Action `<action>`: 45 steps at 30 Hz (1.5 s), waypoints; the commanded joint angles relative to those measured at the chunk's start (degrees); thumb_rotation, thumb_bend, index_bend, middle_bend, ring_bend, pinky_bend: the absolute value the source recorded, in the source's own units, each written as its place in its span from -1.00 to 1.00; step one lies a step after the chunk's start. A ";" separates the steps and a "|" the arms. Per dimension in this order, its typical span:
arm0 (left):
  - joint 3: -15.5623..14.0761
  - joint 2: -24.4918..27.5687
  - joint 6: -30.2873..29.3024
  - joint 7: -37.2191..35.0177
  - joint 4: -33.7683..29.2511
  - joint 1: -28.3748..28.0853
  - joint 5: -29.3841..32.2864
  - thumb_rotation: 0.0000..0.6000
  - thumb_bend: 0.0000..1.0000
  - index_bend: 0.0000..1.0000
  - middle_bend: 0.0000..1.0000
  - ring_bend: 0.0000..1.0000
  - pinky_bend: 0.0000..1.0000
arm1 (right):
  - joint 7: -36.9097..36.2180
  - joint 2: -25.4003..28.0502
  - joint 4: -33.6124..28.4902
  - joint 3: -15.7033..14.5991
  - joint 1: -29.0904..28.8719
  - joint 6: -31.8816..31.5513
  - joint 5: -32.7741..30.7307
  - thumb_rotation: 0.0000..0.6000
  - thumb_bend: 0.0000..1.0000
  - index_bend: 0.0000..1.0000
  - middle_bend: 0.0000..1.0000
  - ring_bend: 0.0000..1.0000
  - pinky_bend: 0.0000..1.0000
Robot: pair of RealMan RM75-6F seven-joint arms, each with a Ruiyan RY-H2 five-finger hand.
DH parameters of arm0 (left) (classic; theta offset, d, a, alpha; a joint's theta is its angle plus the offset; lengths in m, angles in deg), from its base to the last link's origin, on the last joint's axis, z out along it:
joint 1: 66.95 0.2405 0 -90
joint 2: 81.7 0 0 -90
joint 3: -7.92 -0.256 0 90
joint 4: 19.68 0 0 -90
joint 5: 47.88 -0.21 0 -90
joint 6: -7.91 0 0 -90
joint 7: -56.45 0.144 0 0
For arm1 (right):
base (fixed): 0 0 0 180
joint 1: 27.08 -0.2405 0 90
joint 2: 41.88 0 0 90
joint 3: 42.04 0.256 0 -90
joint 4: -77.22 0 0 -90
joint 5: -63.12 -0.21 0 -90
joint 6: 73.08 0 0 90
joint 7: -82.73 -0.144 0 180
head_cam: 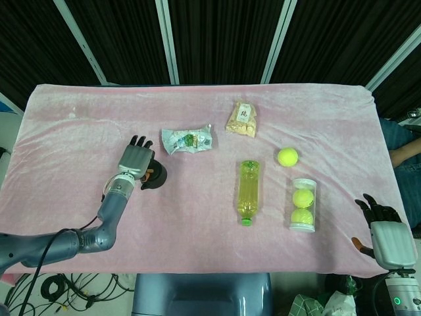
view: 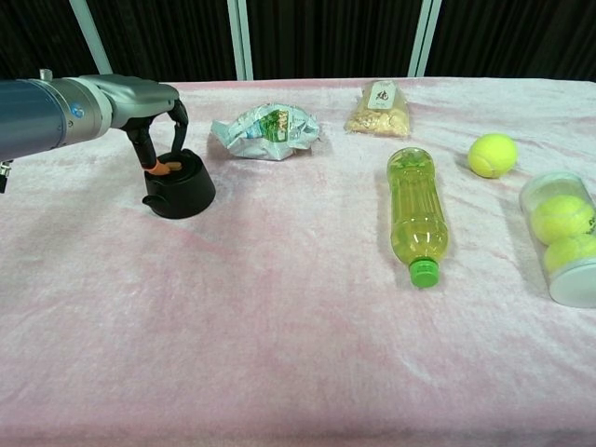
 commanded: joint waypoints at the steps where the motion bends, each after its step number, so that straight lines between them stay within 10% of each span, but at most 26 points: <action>1: -0.10 -0.22 0.11 0.27 0.13 -0.09 0.04 1.00 -0.50 0.08 -0.71 -1.00 -1.00 | 0.02 0.00 -0.01 0.00 0.01 0.02 -0.06 1.00 -0.92 -0.61 -0.81 -0.52 -0.58; 24: -0.04 -1.47 -1.15 3.49 0.48 -0.69 1.89 1.00 -0.28 0.11 -0.70 -1.00 -1.00 | -0.20 0.21 -0.09 -0.04 -0.08 0.12 0.15 1.00 -0.92 -0.61 -0.81 -0.51 -0.58; 45: 6.87 5.80 1.81 -8.27 -11.07 0.94 -3.89 1.00 -0.24 0.13 -0.66 -1.00 -1.00 | -0.07 0.14 -0.21 -0.13 -0.05 0.18 0.11 1.00 -0.92 -0.61 -0.81 -0.50 -0.58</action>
